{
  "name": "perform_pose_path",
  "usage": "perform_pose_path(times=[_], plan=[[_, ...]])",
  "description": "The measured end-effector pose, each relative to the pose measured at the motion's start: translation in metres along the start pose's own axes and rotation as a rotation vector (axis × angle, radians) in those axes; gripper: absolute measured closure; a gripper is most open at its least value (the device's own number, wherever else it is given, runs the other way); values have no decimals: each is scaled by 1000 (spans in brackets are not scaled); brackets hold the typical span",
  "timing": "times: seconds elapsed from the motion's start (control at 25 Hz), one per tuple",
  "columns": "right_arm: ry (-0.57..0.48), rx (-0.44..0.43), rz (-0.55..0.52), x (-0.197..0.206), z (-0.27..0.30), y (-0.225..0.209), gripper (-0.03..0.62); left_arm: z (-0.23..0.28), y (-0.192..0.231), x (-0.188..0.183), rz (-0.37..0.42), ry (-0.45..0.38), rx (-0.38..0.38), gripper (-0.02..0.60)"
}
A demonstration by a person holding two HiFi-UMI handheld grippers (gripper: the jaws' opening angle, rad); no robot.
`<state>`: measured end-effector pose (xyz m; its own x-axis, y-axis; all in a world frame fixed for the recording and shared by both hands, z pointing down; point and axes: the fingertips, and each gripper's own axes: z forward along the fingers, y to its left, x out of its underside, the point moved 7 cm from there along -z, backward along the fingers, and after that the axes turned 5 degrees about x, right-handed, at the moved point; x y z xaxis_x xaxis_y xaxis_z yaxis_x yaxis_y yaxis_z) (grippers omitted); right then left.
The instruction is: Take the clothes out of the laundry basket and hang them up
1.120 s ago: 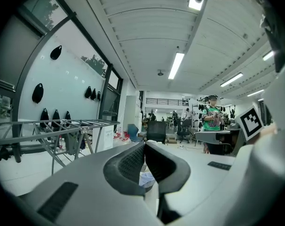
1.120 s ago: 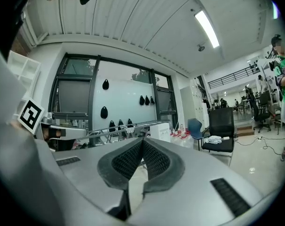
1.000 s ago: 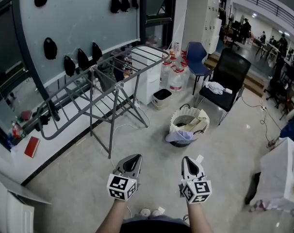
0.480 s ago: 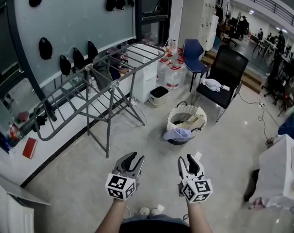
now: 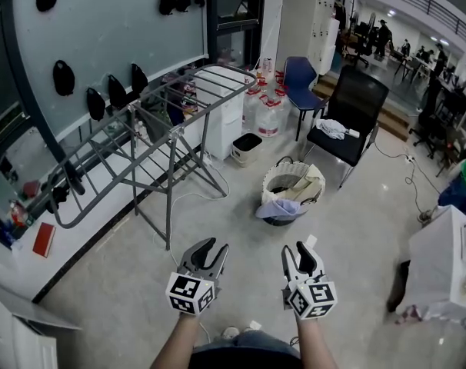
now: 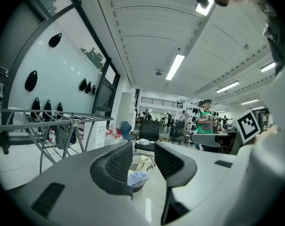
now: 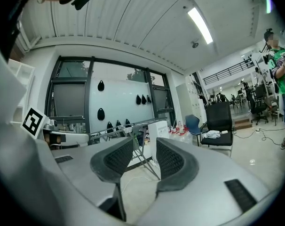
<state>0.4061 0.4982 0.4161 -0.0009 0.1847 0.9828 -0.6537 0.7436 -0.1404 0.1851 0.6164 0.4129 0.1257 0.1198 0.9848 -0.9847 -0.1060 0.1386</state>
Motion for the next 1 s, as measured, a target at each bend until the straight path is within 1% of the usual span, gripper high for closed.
perform_pose_path(times=[0.08,0.4,0.52,0.8,1.0], plan=[[1,18,4,2,0,3,456,0,2,2,-3,-1,10,440],[-13,48,21,7,6,1,456,1,11,10,-6,12,39,440],[-11,72,33,-1,12,2,456,3,20,11,-15,18,34,440],[-22,78,28,-10,32,-8,456,21,35,5,-12,9,33,440],[-35,75,36,-15,59,-19,457,40,50,-1,-3,0,18,440]])
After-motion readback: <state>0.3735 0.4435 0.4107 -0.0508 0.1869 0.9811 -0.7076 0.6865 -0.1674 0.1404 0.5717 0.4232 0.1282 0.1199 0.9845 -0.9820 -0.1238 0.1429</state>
